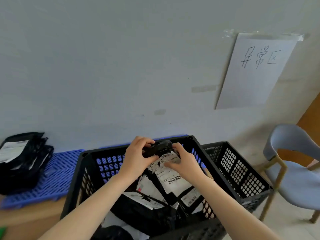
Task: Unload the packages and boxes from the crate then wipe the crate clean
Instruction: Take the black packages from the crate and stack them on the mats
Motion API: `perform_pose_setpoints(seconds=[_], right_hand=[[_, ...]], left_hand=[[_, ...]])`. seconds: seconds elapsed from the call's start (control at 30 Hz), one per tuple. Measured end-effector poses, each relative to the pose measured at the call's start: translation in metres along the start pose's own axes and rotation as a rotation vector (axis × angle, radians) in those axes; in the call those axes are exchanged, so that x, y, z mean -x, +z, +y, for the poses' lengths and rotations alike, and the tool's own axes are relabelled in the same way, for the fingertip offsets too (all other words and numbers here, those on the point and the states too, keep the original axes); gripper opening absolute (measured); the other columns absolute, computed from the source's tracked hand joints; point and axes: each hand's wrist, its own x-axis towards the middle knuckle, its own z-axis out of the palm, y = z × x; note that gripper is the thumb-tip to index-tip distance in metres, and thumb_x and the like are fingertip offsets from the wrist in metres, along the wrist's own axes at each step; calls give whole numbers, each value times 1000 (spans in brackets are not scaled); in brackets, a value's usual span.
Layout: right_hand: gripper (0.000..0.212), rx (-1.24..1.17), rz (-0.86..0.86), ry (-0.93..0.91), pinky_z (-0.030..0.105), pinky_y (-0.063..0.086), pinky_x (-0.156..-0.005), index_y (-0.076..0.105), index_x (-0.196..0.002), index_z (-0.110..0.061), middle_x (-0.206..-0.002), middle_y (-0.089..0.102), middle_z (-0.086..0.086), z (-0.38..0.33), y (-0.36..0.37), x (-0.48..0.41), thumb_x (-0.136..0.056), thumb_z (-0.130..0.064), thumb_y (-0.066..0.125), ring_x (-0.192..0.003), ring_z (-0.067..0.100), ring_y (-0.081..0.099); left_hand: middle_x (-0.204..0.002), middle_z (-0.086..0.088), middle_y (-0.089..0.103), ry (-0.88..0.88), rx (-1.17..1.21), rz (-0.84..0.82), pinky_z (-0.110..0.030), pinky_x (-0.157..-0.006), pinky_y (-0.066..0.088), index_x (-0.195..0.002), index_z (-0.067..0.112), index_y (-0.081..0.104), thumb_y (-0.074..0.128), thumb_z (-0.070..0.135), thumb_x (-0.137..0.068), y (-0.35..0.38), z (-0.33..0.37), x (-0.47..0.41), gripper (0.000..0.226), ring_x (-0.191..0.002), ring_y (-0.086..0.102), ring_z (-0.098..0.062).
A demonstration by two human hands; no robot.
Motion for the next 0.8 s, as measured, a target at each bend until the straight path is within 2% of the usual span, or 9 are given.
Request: perform_pose_setpoints(seconds=[0.07, 0.17, 0.27, 0.37, 0.43, 0.53, 0.63, 0.7, 0.8], right_hand=[[52, -53, -30, -33, 19, 47, -71, 45, -121, -32, -114, 63, -8, -21, 9, -2, -79, -31, 75, -84, 0, 61], [51, -128, -23, -92, 22, 48, -77, 45, -115, -35, -111, 62, -12, -53, 27, -9, -77, -35, 77, -91, -1, 61], [47, -205, -16, -123, 16, 45, -70, 44, -110, -35, -108, 62, -12, -87, 47, -18, -77, -31, 78, -81, -9, 62], [48, -291, 10, -135, 18, 47, -66, 44, -111, -33, -101, 62, -11, -124, 70, -31, -78, -28, 78, -82, -2, 63], [50, -365, 12, -136, 18, 50, -65, 43, -114, -31, -101, 62, -10, -153, 89, -41, -79, -27, 77, -84, 4, 65], [51, -443, -1, -142, 15, 49, -59, 41, -115, -29, -99, 64, -8, -202, 122, -54, -79, -27, 77, -82, 5, 66], [52, -482, -30, -149, 19, 51, -61, 42, -115, -28, -97, 65, -10, -249, 166, -65, -78, -28, 78, -82, 4, 66], [51, -513, -42, -135, 22, 53, -64, 43, -115, -27, -97, 65, -11, -274, 200, -70, -78, -28, 79, -83, 5, 65], [51, -545, -71, -92, 32, 56, -74, 44, -114, -26, -99, 65, -11, -304, 251, -78, -77, -29, 79, -86, 6, 65]], left_hand=[[-104, 14, 55, -11, -35, 72, -11, -86, 46, -103, 26, 65, 87, 16, -69, -25, 0, 7, 42, -96, 58, 8], [-105, 15, 54, -46, -97, 182, -2, -84, 36, -104, 28, 63, 84, 21, -72, -66, -1, 15, 38, -96, 51, 13], [-109, 16, 52, -78, -102, 330, -8, -87, 35, -106, 31, 62, 85, 29, -72, -108, -10, 24, 41, -103, 48, 6], [-112, 16, 51, -97, -59, 455, -14, -92, 37, -109, 31, 58, 84, 27, -72, -152, -29, 37, 45, -110, 48, 1], [-117, 13, 50, -142, -31, 461, -18, -92, 42, -114, 32, 56, 83, 25, -74, -180, -46, 50, 50, -113, 47, 3], [-124, 12, 47, -217, 1, 426, -20, -90, 48, -123, 35, 50, 83, 25, -75, -222, -76, 71, 58, -116, 49, 1], [-129, 19, 50, -274, 78, 335, -29, -96, 51, -129, 44, 43, 82, 32, -75, -263, -102, 86, 68, -115, 52, 6], [-128, 23, 53, -290, 111, 312, -28, -93, 53, -129, 51, 39, 84, 29, -74, -289, -121, 95, 74, -113, 51, 11], [-132, 23, 51, -320, 114, 348, -33, -93, 55, -138, 48, 39, 86, 27, -71, -326, -155, 109, 84, -118, 53, 3]])
